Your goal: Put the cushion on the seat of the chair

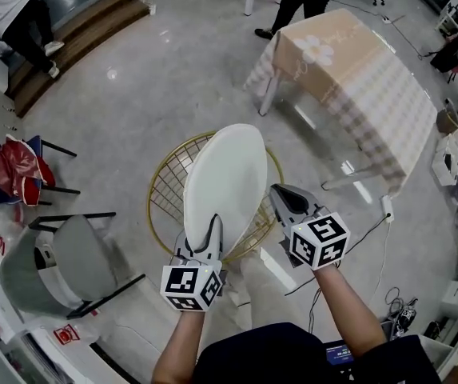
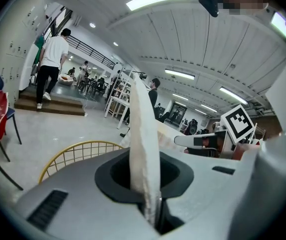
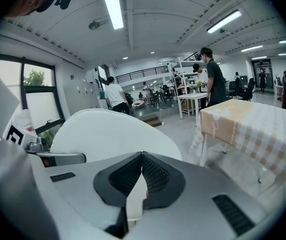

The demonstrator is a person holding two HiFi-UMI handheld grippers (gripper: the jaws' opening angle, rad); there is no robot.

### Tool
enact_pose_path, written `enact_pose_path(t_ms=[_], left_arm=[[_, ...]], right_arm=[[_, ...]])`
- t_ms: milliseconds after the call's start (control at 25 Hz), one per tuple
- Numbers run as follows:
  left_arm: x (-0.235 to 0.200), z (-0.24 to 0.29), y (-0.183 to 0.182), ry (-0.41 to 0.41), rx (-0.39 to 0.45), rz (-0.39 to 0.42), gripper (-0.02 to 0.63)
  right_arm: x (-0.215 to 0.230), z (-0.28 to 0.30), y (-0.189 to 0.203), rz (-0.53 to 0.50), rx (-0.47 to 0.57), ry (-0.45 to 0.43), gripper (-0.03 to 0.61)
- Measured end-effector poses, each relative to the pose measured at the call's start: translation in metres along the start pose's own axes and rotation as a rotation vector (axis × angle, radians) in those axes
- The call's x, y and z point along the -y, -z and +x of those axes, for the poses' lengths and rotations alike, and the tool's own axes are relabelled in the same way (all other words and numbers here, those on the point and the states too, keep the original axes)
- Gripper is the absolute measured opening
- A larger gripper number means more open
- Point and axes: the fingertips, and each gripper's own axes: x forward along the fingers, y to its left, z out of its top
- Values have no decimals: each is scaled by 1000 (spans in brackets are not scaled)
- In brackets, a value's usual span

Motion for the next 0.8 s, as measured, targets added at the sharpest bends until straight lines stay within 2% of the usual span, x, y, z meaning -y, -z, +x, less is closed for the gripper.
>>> enact_pose_path(t_ms=[800], left_arm=[[-15,37,67,-11,-95,-66,52]], right_arm=[[29,37,65,67,-88,1,20]])
